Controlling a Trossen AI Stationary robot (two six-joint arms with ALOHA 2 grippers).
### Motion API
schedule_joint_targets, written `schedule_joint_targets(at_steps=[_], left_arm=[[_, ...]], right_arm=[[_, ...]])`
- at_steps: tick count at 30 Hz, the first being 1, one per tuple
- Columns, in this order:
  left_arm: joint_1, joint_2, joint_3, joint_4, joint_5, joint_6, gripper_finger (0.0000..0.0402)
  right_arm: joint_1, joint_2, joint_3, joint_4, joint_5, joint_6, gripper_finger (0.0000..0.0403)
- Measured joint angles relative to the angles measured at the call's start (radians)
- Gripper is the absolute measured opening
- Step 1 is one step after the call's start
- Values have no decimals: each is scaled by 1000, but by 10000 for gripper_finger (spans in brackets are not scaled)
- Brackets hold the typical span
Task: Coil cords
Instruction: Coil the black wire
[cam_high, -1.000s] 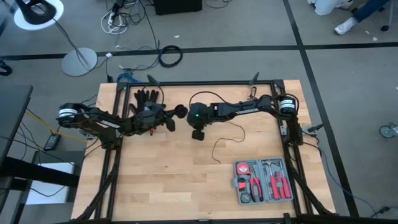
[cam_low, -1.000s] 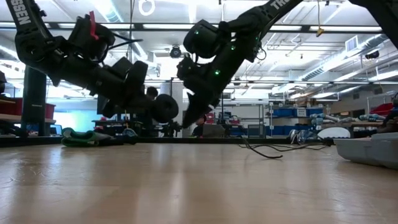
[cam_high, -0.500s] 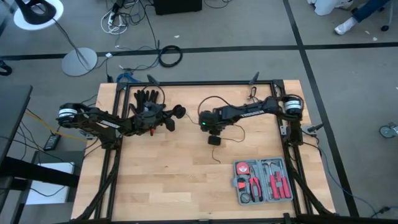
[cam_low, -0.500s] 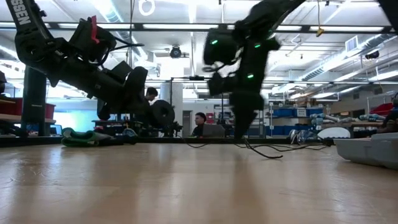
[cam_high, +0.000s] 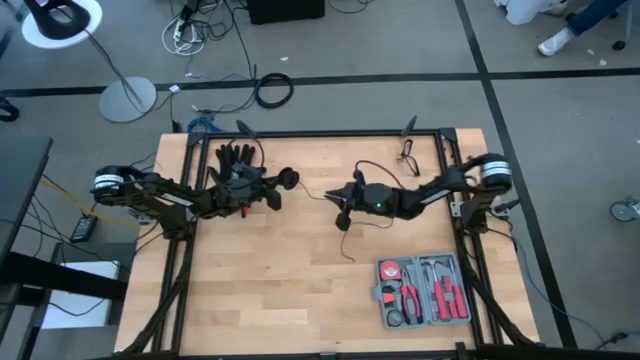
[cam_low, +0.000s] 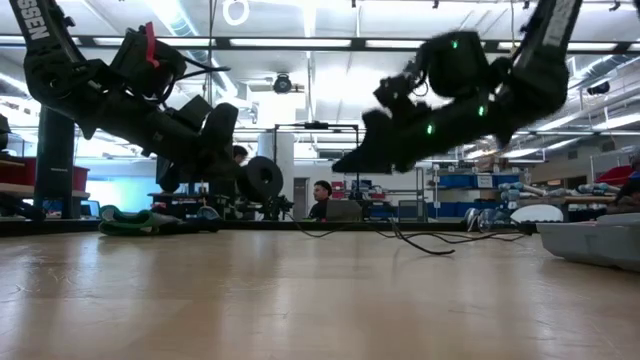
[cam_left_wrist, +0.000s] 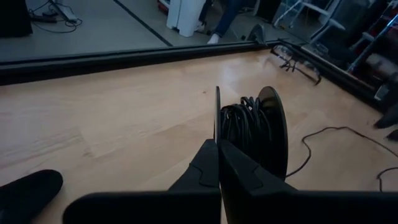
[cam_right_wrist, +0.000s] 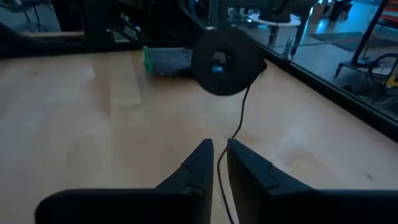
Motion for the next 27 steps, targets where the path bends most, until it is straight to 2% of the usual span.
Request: schedule_joint_targets(at_steps=[2, 4, 9, 15, 17, 22, 27], left_arm=[[0, 0, 0, 5, 0, 0, 0], [0, 0, 0, 6, 1, 0, 0], [0, 0, 0, 9, 18, 0, 0], [0, 0, 0, 16, 18, -6, 0], [0, 0, 0, 16, 18, -6, 0], [0, 0, 0, 33, 18, -6, 0], [0, 0, 0, 57, 21, -4, 0]], right_arm=[[-4, 71, -15, 124, 0, -42, 44], [-9, 124, 10, 145, 0, -48, 45], [-29, 206, 123, -50, -1, -49, 56], [-52, 216, 229, -313, -8, -66, 79], [-59, 216, 241, -339, -14, -76, 86], [-79, 216, 241, -398, -115, -96, 95], [-94, 216, 242, -401, -108, -119, 95]])
